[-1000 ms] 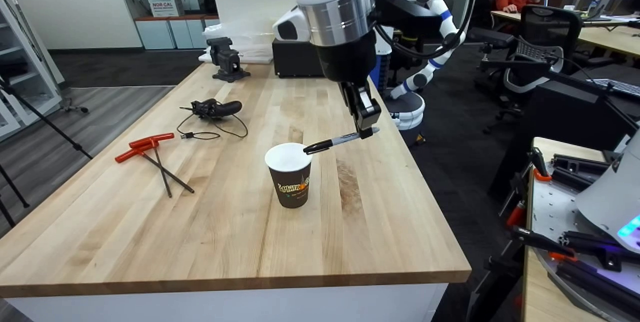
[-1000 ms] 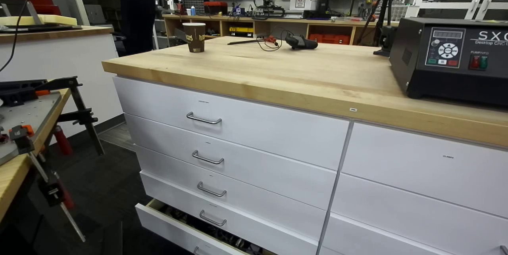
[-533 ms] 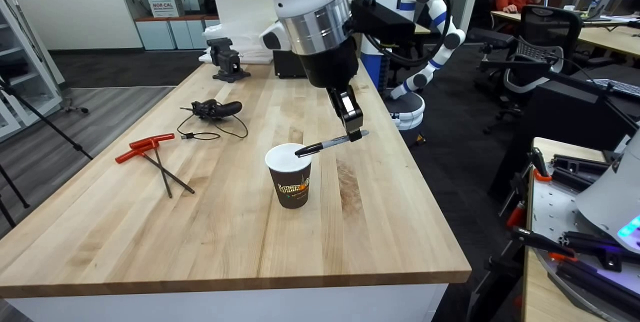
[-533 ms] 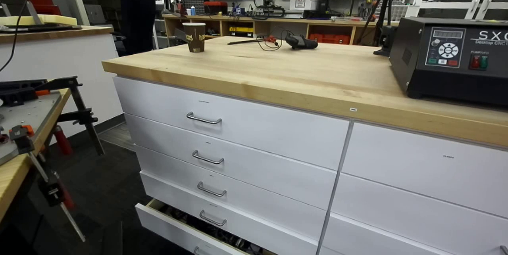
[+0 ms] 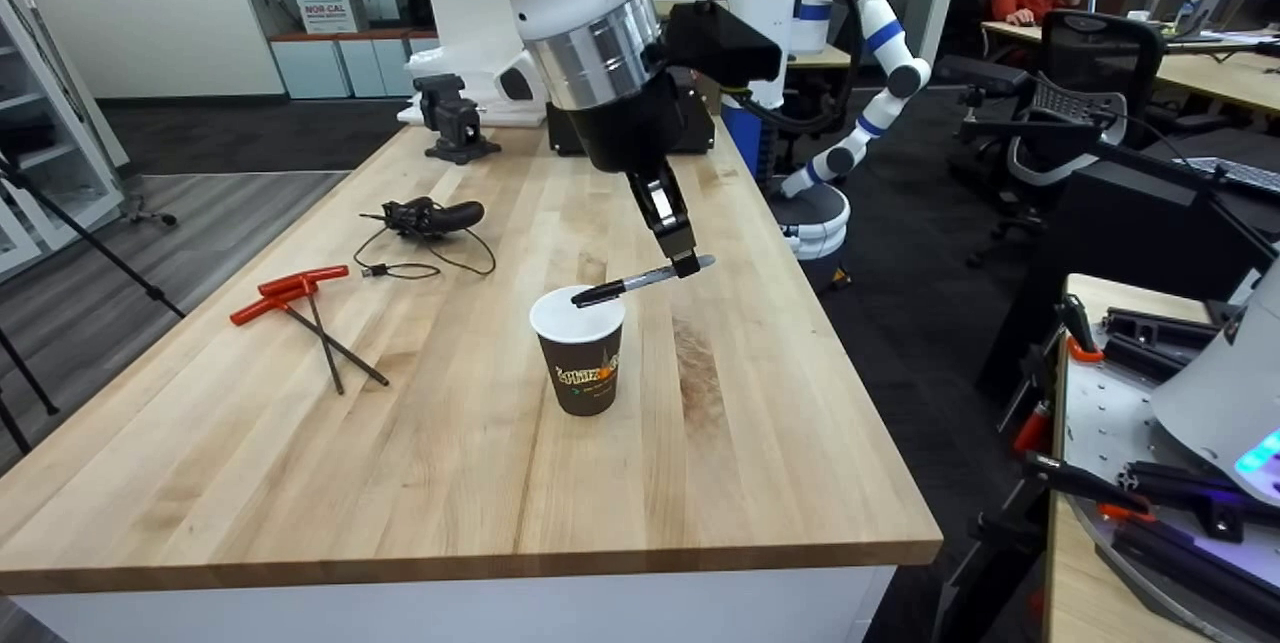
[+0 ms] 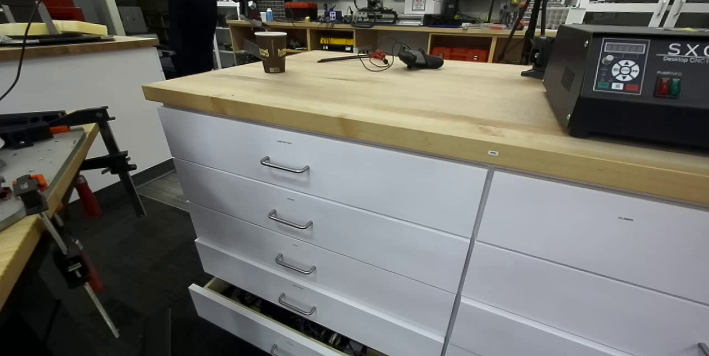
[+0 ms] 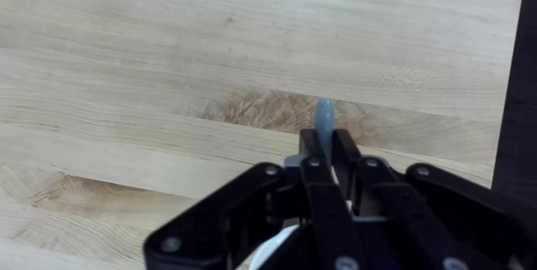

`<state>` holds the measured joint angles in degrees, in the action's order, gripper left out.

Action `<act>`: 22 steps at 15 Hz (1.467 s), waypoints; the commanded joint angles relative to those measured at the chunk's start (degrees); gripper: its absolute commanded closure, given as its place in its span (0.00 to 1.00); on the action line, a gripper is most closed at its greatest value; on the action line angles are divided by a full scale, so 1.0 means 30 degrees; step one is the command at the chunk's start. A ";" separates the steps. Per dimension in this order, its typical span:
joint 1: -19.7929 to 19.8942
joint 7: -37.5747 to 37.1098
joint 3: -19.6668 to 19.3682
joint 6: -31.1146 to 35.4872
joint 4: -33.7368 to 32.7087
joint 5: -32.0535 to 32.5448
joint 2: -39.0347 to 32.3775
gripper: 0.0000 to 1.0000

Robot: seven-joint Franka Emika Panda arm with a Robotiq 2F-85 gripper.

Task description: Put the marker inside the mug cup

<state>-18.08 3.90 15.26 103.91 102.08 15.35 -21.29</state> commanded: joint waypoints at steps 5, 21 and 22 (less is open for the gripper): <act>-0.0469 -0.0957 -0.0593 -0.0637 -0.1851 0.0242 -0.1190 0.97; -0.0092 -0.1816 -0.0761 0.2994 -0.1783 -0.1185 -0.0049 0.04; -0.0103 -0.1812 -0.0763 0.2995 -0.1782 -0.1185 -0.0111 0.00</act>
<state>-17.92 -1.61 13.44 113.10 97.03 11.98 -21.55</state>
